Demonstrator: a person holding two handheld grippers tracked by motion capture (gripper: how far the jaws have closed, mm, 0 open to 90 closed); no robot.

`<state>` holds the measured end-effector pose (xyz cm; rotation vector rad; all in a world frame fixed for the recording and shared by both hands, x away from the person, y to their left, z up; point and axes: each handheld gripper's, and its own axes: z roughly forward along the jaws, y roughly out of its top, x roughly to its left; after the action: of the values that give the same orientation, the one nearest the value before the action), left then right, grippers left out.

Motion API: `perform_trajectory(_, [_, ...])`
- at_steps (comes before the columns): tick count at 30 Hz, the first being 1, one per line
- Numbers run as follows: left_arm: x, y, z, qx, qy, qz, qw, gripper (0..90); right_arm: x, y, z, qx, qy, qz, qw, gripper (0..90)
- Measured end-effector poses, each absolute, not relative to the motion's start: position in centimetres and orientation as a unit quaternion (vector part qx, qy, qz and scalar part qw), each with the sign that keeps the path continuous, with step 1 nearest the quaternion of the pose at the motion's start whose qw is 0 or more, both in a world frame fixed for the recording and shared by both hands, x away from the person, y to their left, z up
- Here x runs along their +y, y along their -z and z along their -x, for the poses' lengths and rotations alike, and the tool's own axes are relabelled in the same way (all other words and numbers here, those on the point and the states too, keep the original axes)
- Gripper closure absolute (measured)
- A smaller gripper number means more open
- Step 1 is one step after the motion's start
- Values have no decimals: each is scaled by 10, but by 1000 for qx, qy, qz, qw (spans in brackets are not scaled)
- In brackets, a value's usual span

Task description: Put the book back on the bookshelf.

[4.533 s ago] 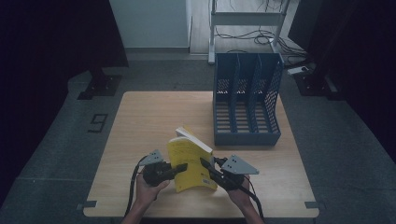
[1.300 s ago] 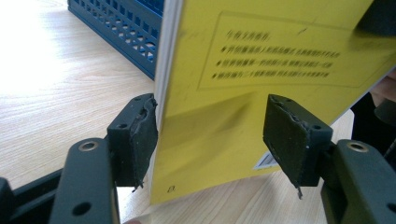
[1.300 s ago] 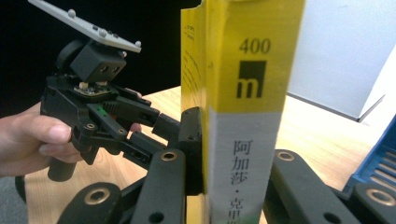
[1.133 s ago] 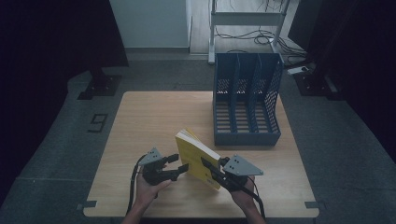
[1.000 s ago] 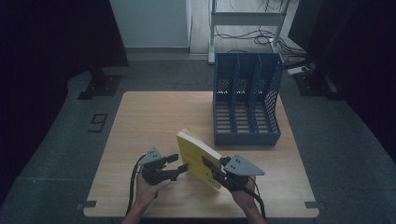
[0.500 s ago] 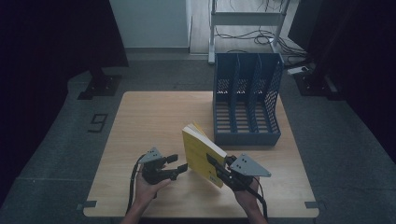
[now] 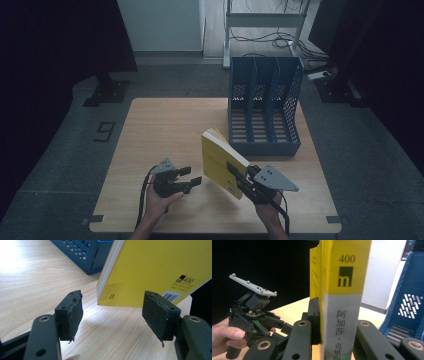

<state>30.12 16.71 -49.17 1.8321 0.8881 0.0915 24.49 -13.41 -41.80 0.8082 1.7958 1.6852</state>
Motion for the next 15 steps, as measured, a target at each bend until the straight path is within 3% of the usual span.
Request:
perform_trajectory(11, [166,494,-302,373,-33,-768,519,325,-143,414,-244,656,-630,-306,281,747])
perform_trajectory(15, [166,495,-304,373,0,-763,528,319,-145,413,-244,654,-632,-307,280,747])
